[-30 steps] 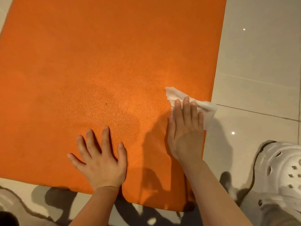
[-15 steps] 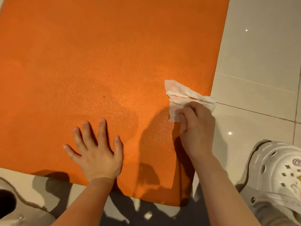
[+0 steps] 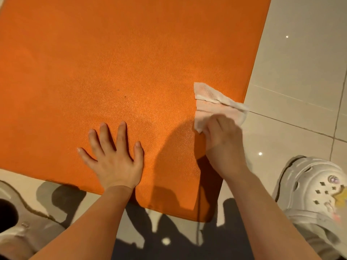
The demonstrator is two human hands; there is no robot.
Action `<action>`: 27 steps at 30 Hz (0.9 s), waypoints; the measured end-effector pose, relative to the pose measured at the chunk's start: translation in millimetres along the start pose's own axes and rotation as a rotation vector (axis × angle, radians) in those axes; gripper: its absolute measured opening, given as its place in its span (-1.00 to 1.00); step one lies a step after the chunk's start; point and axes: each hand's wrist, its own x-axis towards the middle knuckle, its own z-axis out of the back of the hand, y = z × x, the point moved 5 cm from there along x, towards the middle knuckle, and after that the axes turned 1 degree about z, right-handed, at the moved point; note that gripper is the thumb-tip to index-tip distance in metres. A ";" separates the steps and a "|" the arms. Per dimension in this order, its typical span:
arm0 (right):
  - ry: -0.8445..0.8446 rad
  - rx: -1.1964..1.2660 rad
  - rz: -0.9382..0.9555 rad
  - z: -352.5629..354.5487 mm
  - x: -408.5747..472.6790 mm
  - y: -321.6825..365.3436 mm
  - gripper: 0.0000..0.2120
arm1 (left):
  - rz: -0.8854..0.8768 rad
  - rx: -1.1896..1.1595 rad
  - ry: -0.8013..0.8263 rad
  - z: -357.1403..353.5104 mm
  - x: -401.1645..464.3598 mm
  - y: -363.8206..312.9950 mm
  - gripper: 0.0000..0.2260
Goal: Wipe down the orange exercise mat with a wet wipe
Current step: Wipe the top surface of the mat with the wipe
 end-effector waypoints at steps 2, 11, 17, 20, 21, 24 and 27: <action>0.143 0.027 0.057 6.6 -32.2 21.6 -0.88 | 0.005 -0.007 0.021 0.5 -0.1 -0.1 -0.46; 0.576 -0.119 -0.147 -5.6 -136.5 83.3 -0.53 | 0.008 -0.004 0.057 -1.4 -2.4 1.5 -0.47; 0.285 0.034 -0.290 -5.3 -87.2 65.8 -0.55 | 0.013 -0.002 0.037 -2.1 -0.2 1.9 -0.47; 0.272 0.036 -0.434 -40.9 -85.7 51.8 -0.41 | 0.003 0.004 0.007 -1.8 1.6 0.2 -0.48; 0.264 0.004 -0.419 -48.9 -86.2 51.1 -0.38 | -0.002 0.002 0.001 -2.2 1.0 0.1 -0.48; 0.289 -0.084 -0.249 -57.3 -80.4 50.4 -0.30 | -0.013 0.000 -0.020 -3.8 0.8 -0.2 -0.48; 0.317 -0.031 0.196 -54.5 -55.0 49.9 -0.35 | -0.013 -0.008 -0.054 -2.5 0.0 -0.2 -0.49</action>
